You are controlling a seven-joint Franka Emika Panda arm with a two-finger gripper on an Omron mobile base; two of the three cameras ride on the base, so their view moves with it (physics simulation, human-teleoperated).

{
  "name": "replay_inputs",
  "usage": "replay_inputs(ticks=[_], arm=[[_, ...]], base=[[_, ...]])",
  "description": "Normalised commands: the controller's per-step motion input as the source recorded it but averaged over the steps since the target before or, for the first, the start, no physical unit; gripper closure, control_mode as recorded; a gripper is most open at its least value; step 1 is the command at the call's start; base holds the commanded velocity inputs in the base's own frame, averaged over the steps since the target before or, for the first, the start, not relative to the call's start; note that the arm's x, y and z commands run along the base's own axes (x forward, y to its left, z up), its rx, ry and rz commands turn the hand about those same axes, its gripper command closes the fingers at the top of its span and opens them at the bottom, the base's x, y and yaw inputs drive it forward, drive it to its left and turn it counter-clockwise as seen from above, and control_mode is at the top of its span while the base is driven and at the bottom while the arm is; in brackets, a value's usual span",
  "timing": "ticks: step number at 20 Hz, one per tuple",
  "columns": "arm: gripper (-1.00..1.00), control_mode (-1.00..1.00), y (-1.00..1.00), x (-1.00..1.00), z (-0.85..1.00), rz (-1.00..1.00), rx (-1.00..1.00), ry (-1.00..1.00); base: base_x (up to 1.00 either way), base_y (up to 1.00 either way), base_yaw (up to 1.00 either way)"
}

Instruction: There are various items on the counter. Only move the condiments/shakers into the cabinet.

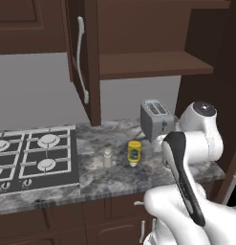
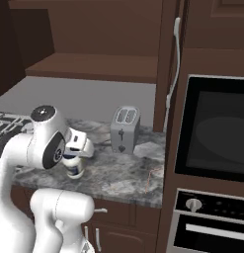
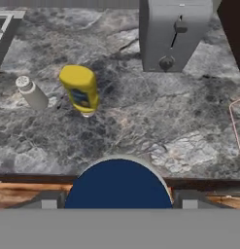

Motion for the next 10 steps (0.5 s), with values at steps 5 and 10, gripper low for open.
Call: replay_inputs(ticks=[5, 10], arm=[[1.0, -1.0, -0.13, -0.7, 1.0, 0.2, 0.0, -0.22], [1.0, -1.0, -0.07, -0.61, 1.0, 0.24, 0.0, -0.33]], base=[[0.0, 0.0, 0.0], [0.0, 0.0, 0.0]])
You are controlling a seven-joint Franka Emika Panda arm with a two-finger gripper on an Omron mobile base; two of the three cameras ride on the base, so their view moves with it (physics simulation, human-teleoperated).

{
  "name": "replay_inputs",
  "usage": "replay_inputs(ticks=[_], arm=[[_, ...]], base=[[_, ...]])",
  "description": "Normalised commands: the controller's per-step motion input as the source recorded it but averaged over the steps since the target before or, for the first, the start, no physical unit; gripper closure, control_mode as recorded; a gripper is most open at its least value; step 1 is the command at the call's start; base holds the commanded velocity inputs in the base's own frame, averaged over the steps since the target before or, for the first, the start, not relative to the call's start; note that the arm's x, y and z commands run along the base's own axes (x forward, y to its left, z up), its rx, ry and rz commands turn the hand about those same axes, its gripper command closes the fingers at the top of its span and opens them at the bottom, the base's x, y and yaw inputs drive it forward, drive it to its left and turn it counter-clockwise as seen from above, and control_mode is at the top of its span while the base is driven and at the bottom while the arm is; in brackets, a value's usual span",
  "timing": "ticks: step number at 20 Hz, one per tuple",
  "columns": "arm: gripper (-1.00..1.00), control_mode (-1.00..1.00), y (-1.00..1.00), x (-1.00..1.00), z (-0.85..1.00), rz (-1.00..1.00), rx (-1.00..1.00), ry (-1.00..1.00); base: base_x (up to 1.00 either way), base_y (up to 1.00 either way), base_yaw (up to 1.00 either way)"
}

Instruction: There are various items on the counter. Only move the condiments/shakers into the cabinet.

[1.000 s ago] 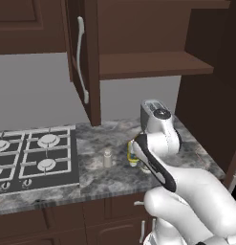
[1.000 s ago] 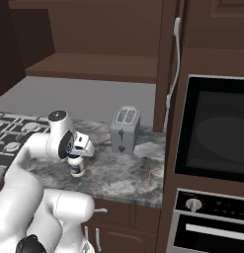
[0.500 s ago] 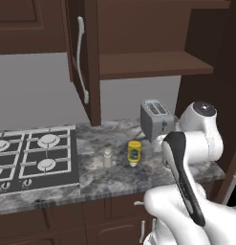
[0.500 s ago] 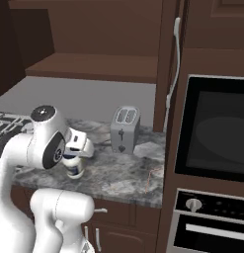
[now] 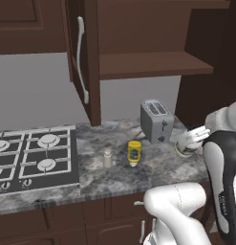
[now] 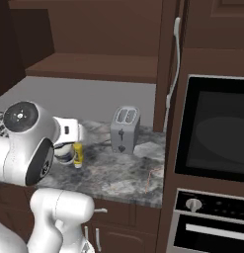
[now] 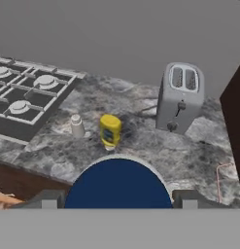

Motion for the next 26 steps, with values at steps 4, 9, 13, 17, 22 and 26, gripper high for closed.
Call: replay_inputs(ticks=[4, 9, 13, 17, 22, 26], arm=[[1.0, -1.0, -0.01, -0.55, 1.0, 0.11, 0.01, -0.27], [1.0, -1.0, 0.1, -0.38, 1.0, -0.07, 0.1, -0.23], [1.0, -1.0, 0.0, 0.0, 1.0, -0.23, 0.13, -0.11], [1.0, -1.0, 0.0, 0.02, 0.88, -0.18, 0.08, -0.04], [1.0, -1.0, 0.0, 0.01, 0.07, 0.0, 0.0, -0.01], [1.0, -1.0, 0.0, 0.18, 0.12, -0.02, 0.0, -0.05]], base=[[0.0, 0.0, 0.0], [0.0, 0.0, 0.0], [0.0, 0.0, 0.0], [0.0, 0.0, 0.0], [0.0, 0.0, 0.0], [0.0, 0.0, 0.0]])
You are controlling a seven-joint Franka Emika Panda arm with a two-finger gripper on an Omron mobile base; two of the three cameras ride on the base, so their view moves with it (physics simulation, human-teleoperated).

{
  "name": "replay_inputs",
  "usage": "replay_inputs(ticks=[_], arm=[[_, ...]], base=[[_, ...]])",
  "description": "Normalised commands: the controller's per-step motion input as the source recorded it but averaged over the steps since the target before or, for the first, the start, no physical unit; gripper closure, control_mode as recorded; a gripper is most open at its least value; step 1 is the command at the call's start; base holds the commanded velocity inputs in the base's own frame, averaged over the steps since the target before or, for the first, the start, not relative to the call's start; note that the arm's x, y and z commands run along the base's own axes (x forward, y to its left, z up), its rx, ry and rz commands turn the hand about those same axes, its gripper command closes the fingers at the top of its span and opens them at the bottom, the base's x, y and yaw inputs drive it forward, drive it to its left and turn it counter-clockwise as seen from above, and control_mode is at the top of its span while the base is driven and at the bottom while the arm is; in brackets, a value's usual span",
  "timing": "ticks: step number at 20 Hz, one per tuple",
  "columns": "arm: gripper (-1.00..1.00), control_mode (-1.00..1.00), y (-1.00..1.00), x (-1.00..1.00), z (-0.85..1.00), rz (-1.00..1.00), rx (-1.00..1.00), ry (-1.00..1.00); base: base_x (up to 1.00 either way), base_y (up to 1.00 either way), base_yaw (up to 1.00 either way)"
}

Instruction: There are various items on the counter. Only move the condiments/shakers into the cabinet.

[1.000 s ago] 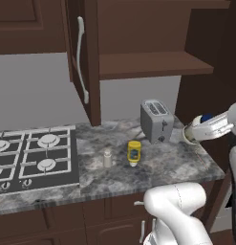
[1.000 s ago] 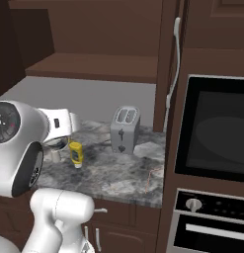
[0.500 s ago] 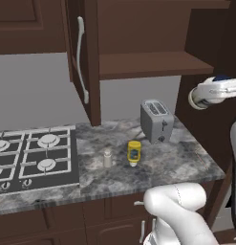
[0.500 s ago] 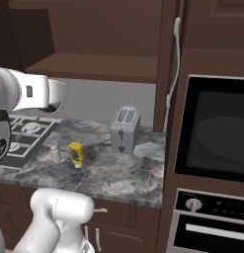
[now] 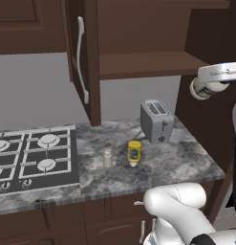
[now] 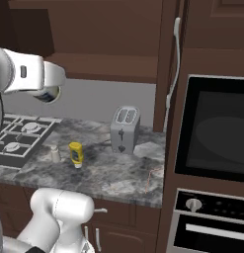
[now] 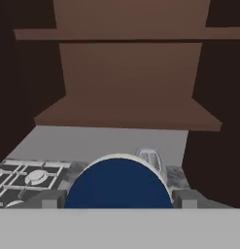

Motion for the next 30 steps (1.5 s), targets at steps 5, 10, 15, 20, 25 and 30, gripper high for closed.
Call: replay_inputs(ticks=[5, 10, 15, 20, 25, 30], arm=[[1.0, -1.0, 0.0, 0.45, 0.16, -0.07, -0.01, -0.09], [1.0, -1.0, -0.06, 0.62, 0.0, 0.0, 0.0, 0.03], [1.0, -1.0, -0.1, 0.59, 0.0, 0.0, 0.0, 0.02], [1.0, -1.0, -0.07, 0.57, -0.01, 0.0, 0.0, 0.0], [1.0, -1.0, -0.05, 0.67, -0.02, 0.0, 0.0, 0.0], [1.0, -1.0, -0.03, 0.69, -0.07, 0.0, 0.0, 0.0]], base=[[0.0, 0.0, 0.0], [0.0, 0.0, 0.0], [0.0, 0.0, 0.0], [0.0, 0.0, 0.0], [0.0, 0.0, 0.0], [0.0, 0.0, 0.0]])
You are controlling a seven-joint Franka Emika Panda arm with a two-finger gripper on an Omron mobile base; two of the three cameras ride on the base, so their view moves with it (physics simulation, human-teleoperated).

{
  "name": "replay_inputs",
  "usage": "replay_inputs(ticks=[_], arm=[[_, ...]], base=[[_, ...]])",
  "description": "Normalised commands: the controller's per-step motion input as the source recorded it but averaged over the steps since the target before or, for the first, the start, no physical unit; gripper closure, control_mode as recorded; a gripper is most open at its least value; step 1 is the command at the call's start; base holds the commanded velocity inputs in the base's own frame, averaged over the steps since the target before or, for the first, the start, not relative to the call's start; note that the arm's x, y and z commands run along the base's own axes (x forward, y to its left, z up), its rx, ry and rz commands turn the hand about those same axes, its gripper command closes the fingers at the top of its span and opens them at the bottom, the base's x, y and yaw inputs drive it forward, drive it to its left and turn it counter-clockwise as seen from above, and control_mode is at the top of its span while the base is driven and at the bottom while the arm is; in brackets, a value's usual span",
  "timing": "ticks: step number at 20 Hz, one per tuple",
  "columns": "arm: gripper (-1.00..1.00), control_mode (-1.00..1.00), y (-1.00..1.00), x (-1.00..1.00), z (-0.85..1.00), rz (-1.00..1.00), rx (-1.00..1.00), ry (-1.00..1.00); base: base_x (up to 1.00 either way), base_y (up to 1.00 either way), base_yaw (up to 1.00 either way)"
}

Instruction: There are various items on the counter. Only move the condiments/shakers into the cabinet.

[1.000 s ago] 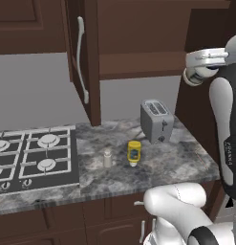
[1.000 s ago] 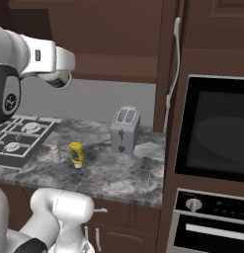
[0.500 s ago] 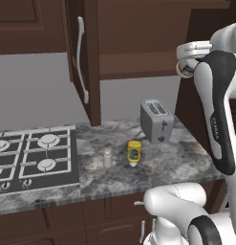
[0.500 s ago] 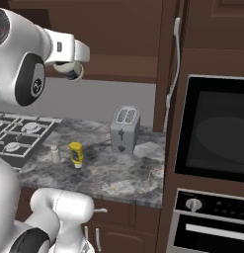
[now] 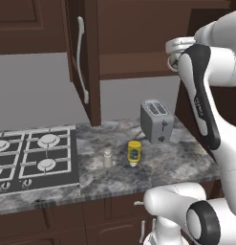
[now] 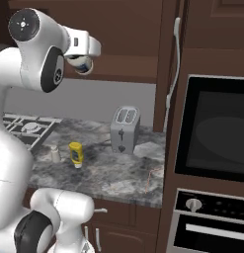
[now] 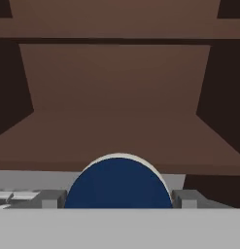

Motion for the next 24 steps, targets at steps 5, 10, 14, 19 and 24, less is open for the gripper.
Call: replay_inputs(ticks=[5, 10, 14, 19, 24], arm=[[1.0, -1.0, -0.03, 0.61, -0.24, 0.0, 0.0, 0.0], [1.0, -1.0, -0.06, 0.57, -0.14, 0.0, 0.0, 0.0], [1.0, -1.0, -0.07, 0.46, -0.01, 0.0, 0.0, 0.0], [1.0, -1.0, 0.0, 0.25, -0.01, 0.0, 0.0, 0.07], [1.0, -1.0, 0.0, 0.16, -0.08, 0.0, -0.04, 0.12]], base=[[0.0, 0.0, 0.0], [0.0, 0.0, 0.0], [0.0, 0.0, 0.0], [0.0, 0.0, 0.0], [0.0, 0.0, 0.0]])
